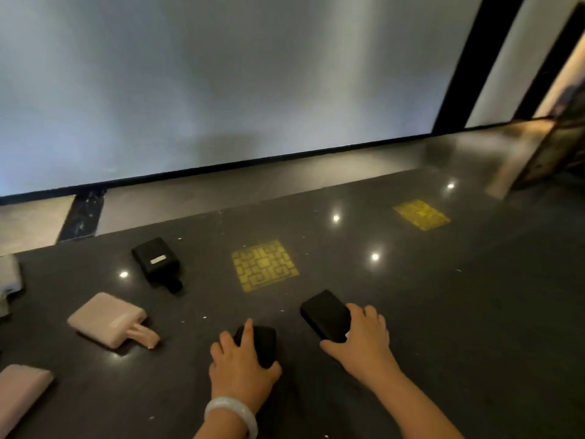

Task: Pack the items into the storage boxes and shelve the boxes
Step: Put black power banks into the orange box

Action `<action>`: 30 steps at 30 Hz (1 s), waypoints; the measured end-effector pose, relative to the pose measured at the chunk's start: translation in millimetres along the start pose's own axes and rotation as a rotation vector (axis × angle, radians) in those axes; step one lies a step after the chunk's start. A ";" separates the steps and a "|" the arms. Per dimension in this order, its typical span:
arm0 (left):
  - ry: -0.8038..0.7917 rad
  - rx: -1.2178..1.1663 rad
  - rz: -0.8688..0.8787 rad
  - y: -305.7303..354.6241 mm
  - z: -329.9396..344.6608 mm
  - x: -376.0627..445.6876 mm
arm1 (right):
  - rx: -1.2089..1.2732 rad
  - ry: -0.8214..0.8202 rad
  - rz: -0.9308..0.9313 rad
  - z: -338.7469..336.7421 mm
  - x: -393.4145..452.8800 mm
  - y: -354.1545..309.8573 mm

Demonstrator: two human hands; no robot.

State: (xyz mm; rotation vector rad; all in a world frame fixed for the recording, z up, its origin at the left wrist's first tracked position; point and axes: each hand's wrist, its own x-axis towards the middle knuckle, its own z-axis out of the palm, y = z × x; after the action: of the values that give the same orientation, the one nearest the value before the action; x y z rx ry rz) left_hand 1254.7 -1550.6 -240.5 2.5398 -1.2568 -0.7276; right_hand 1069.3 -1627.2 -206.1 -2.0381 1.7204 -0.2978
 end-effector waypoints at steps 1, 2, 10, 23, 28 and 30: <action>-0.015 -0.013 0.026 9.0 1.2 -6.4 | 0.011 0.031 -0.001 -15.1 -4.5 9.1; -0.031 -0.024 0.071 23.8 4.9 -14.3 | 0.022 0.069 0.008 -34.0 -10.8 22.2; -0.096 -0.207 0.536 167.5 39.7 -79.8 | 0.003 0.355 0.142 -170.3 -73.6 138.9; -0.237 -0.147 0.958 336.4 113.3 -202.7 | 0.009 0.564 0.441 -265.0 -198.6 326.6; -0.301 -0.129 1.049 373.0 143.6 -235.8 | 0.004 0.383 0.439 -283.6 -235.8 381.1; -0.299 -0.127 1.073 379.4 154.4 -246.3 | 0.038 0.280 0.378 -283.8 -242.4 395.3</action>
State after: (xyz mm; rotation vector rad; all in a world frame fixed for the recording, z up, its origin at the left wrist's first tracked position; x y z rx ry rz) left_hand 788.8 -1584.2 -139.3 1.3138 -2.2296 -0.8419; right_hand 550.0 -1494.8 -114.3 -1.6577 2.2049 -0.5034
